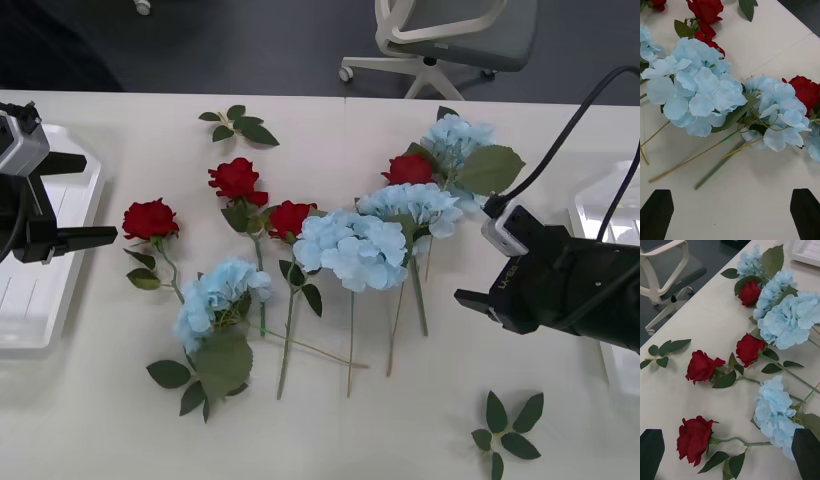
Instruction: Put the red flowers into the right box and the blue flowers into the left box
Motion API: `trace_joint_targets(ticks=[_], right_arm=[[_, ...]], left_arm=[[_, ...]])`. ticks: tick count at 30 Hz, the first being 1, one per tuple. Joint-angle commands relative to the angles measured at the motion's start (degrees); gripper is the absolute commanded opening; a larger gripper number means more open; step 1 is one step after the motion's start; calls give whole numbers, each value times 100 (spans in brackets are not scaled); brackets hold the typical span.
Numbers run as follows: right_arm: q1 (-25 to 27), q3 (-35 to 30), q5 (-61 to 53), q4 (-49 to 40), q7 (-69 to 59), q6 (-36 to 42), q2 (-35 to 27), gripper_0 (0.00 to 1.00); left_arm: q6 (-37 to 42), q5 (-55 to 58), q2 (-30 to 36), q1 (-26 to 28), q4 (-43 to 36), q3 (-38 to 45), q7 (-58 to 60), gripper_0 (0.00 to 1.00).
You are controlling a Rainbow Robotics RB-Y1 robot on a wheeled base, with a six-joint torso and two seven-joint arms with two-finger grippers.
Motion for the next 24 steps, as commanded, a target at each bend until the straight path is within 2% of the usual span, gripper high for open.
trace_joint_targets(ticks=[1,6,9,13,18,24], right_arm=[[-17,-82,-25,-137,140,-26,-94,92],[-17,-82,-25,-137,140,-26,-94,92],[133,-73,-17,21,123,0,144,92],[89,-302,-96,21,70,176,328,92],[-439,-478,-192,-31,-660,923,398,92],[-1362,-363,-122,-23,-2312,1688,346,92]], left_arm=[[2,-103,-64,60,-6,29,-406,100],[-95,-366,-28,60,-6,-156,-239,100],[-121,-577,-20,60,3,-218,350,100],[-156,-946,-28,77,12,-358,1370,100],[-147,-1386,-28,130,12,-622,2925,100],[-147,-1966,-28,192,12,-806,4358,100]])
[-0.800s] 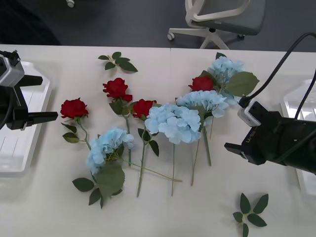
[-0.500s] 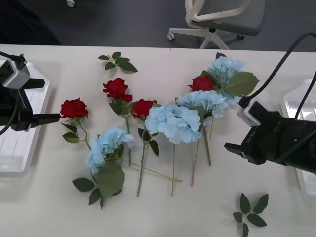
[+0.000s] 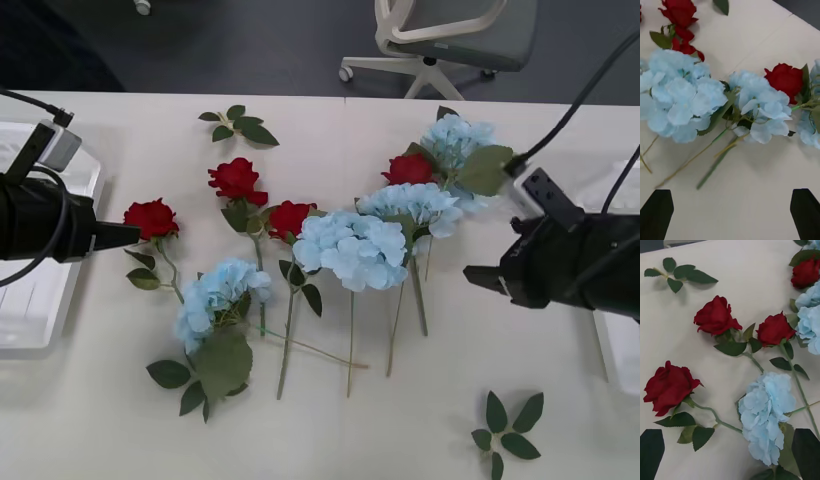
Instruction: Put the red flowers into the right box and the blue flowers into the left box
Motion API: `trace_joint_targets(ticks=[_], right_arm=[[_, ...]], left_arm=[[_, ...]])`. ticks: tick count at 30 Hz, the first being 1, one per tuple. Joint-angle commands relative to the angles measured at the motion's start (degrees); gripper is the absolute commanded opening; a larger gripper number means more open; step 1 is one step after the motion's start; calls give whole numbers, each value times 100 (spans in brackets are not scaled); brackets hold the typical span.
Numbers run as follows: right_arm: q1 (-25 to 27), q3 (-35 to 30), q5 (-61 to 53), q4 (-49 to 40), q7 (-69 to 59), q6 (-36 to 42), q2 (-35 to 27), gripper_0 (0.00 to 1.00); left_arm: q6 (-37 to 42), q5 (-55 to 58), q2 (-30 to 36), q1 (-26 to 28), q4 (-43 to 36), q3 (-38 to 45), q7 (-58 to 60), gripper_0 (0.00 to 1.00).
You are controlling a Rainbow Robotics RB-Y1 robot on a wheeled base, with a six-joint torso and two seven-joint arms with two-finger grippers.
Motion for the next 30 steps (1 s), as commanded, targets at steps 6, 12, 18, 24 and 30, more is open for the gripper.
trace_joint_targets(ticks=[6,12,18,24,30], right_arm=[[-1323,862,895,-133,-3173,561,-358,92],[-1841,1486,1537,342,-4676,561,-621,92],[-2597,1881,1809,1142,-5739,561,-683,92],[-3467,2084,1730,2144,-6381,711,-674,92],[-4276,2532,1501,3172,-6934,720,-674,92]], left_arm=[[-39,-941,82,177,-15,-374,2359,100],[-277,-1223,-50,168,310,-602,3466,100],[-681,-1627,-490,168,538,-558,4257,100],[-716,-2102,-657,150,547,-769,4573,100],[-707,-2611,-657,1,538,-1226,4617,100]])
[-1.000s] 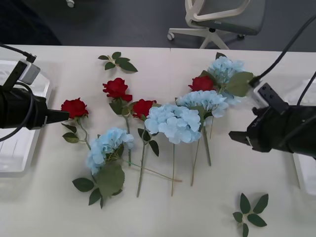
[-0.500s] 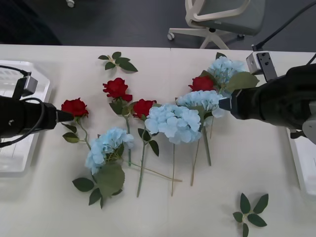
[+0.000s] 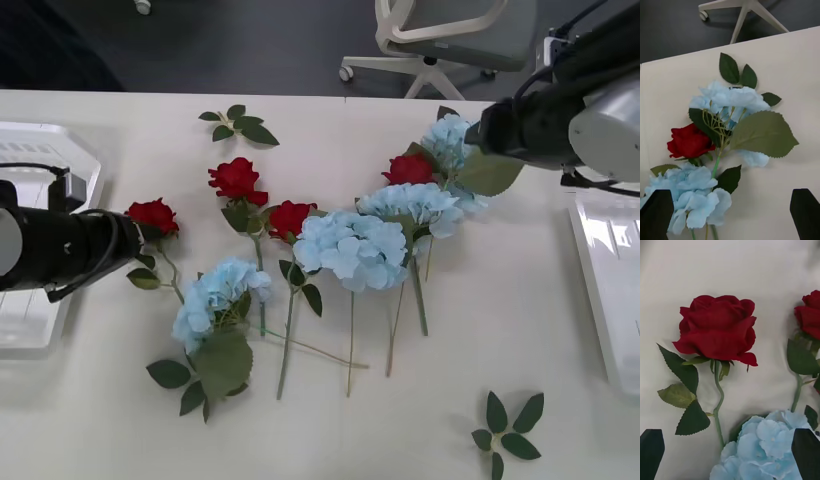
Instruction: Put the red flowers into the right box and the blue flowers into the left box
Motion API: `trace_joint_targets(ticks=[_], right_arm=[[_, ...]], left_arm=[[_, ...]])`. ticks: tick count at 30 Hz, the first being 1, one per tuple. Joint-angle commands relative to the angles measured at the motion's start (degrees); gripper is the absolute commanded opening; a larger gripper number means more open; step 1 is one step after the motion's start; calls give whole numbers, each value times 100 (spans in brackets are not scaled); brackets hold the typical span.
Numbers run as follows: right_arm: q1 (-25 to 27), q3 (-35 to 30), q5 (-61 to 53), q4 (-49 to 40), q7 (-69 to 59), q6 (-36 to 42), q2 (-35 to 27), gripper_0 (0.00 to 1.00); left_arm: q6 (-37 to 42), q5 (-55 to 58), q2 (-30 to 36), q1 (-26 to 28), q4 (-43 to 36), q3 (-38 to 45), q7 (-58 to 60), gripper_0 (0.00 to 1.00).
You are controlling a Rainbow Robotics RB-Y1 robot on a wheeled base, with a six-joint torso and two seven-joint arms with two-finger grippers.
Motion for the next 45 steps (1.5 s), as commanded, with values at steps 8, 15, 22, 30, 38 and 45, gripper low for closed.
trace_joint_targets(ticks=[8,15,22,30,38,45], right_arm=[[-1610,1036,-759,1970,-1073,362,63,92],[-2234,1072,-1515,2568,-1073,1153,186,92],[-2480,1098,-1814,3007,-977,1329,274,92],[-2620,1335,-1410,3508,-616,1347,714,92],[-2638,1318,-1172,3789,-274,1408,1074,92],[-2638,1177,-759,4440,-89,1118,1610,92]], left_arm=[[-58,-1057,97,-452,295,-878,187,100],[-128,-1549,97,-821,734,-1300,275,100],[-577,-1672,97,-1076,1472,-1467,293,100],[-788,-1672,97,-1094,1912,-1485,258,100],[-1236,-1611,97,-1094,2386,-1652,205,100],[-1473,-1575,-26,-1102,2597,-1696,126,100]])
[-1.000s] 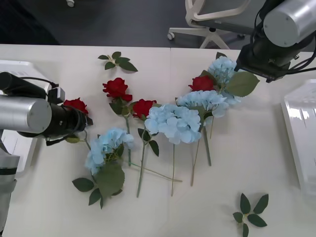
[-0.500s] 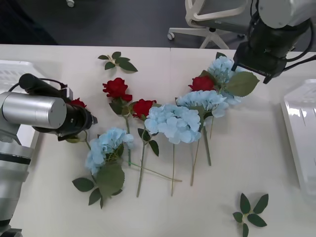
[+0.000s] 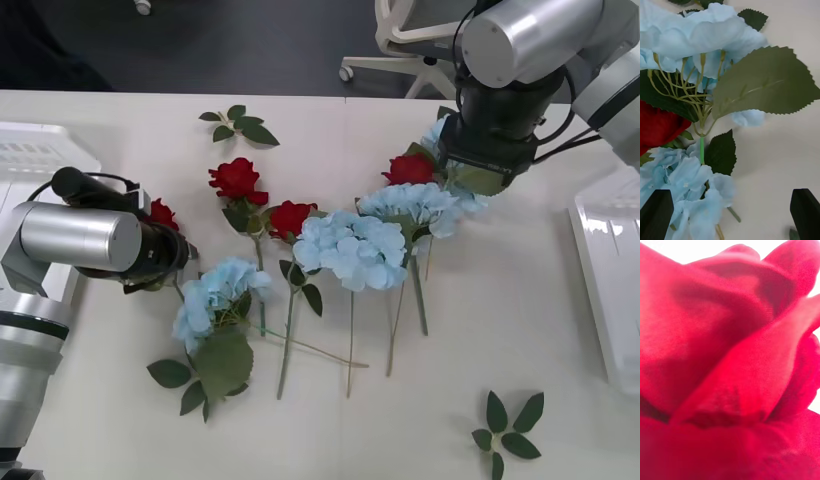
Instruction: Put the red flowers into the right box and the blue flowers into the left box
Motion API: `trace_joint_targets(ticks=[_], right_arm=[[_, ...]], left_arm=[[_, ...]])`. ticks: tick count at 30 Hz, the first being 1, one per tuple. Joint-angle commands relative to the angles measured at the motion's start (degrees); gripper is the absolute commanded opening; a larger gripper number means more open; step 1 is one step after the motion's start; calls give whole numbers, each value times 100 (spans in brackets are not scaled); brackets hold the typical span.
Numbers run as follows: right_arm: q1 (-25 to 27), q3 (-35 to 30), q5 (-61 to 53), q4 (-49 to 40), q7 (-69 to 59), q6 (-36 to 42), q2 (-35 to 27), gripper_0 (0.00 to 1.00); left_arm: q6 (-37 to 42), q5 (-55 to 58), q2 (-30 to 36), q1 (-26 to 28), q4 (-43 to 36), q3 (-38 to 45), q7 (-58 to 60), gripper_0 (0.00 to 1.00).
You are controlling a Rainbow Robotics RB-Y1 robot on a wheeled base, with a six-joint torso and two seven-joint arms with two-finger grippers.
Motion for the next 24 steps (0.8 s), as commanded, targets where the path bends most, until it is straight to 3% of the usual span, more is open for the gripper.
trace_joint_targets(ticks=[1,2,3,4,6,16,24], right_arm=[[-200,-282,357,448,347,-209,391,92],[-200,-317,410,509,365,-253,435,92],[-200,-361,542,711,417,-385,567,92],[-200,-388,577,782,435,-429,602,92],[-200,-432,700,984,496,-578,717,92],[221,-572,1104,1195,716,-1035,875,92],[511,-669,1157,1204,751,-1150,892,92]], left_arm=[[-96,57,-75,-88,94,-57,100,100],[-96,57,-75,-88,94,-57,91,93],[-96,74,-75,-80,85,-84,56,44],[-87,83,-75,-80,85,-93,47,25],[-96,83,-75,-80,85,-101,-76,0],[-87,101,-75,-62,-11,-5,-357,0],[721,189,-58,43,-1145,329,-366,0]])
